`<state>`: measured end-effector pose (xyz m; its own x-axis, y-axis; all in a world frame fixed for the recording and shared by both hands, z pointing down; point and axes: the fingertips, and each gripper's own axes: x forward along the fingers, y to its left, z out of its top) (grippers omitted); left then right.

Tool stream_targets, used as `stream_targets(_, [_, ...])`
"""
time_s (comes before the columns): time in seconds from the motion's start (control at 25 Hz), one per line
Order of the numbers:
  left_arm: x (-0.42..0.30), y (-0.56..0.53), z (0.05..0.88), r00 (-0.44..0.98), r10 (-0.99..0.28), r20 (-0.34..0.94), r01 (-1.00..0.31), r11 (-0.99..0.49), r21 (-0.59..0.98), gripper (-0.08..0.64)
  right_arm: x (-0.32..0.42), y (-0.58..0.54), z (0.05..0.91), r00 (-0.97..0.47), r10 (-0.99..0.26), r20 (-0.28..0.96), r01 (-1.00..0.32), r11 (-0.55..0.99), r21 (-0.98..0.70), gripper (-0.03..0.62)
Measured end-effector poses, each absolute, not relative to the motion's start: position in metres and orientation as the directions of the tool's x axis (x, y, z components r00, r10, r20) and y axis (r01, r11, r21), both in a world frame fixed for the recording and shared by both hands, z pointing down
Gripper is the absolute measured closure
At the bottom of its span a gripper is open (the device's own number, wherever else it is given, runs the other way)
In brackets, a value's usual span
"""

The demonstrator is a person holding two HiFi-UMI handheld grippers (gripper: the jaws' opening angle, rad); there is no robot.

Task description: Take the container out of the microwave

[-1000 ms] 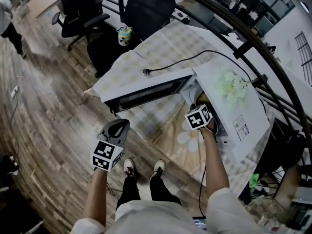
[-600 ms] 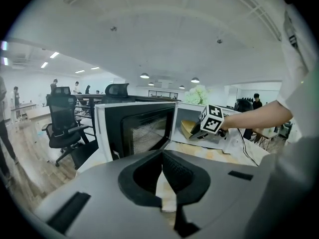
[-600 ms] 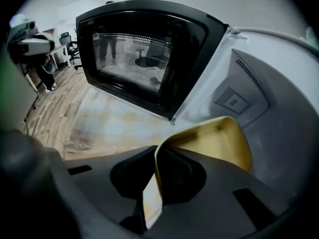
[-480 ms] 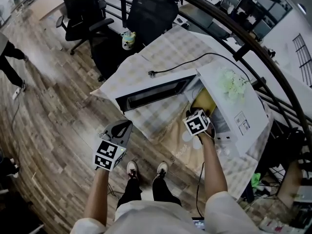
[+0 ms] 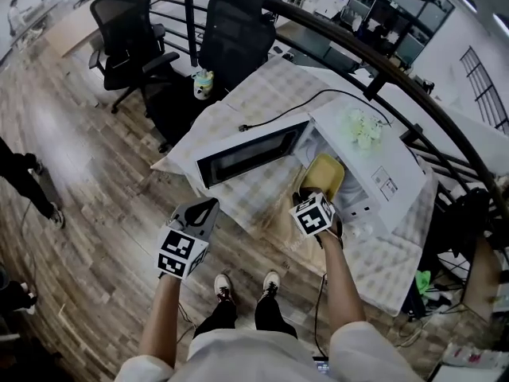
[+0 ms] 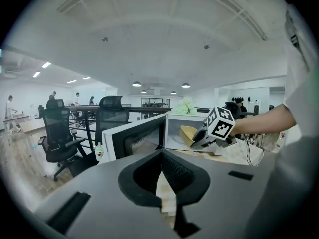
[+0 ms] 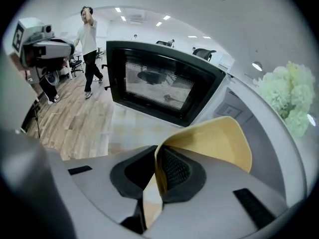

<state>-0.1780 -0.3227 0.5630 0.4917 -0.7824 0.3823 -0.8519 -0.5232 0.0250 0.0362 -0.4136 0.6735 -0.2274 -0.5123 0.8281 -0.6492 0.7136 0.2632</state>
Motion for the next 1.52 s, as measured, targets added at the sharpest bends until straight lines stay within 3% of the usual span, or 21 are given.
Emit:
stream_targets(0.56, [-0.132, -0.323, 0.470, 0.568, -0.782, 0.256, -0.794, -0.603, -0.079, 0.541, 0.018, -0.339, 0.551, -0.383, -0.601, 0.702, -0.632, 0.724, 0.275, 0.552])
stream_targets(1.16, [-0.039, -0.328, 0.373, 0.634, -0.767, 0.105, -0.740, -0.640, -0.207, 0.540, 0.128, -0.322, 0.386, -0.355, -0.850, 0.388, -0.778, 0.499, 0.382, 0.552])
stream_targets(1.52, [-0.017, -0.317, 0.318, 0.647, -0.763, 0.004, -0.734, -0.623, -0.270, 0.540, 0.173, -0.297, 0.317, -0.319, -0.915, 0.248, -0.817, 0.398, 0.417, 0.554])
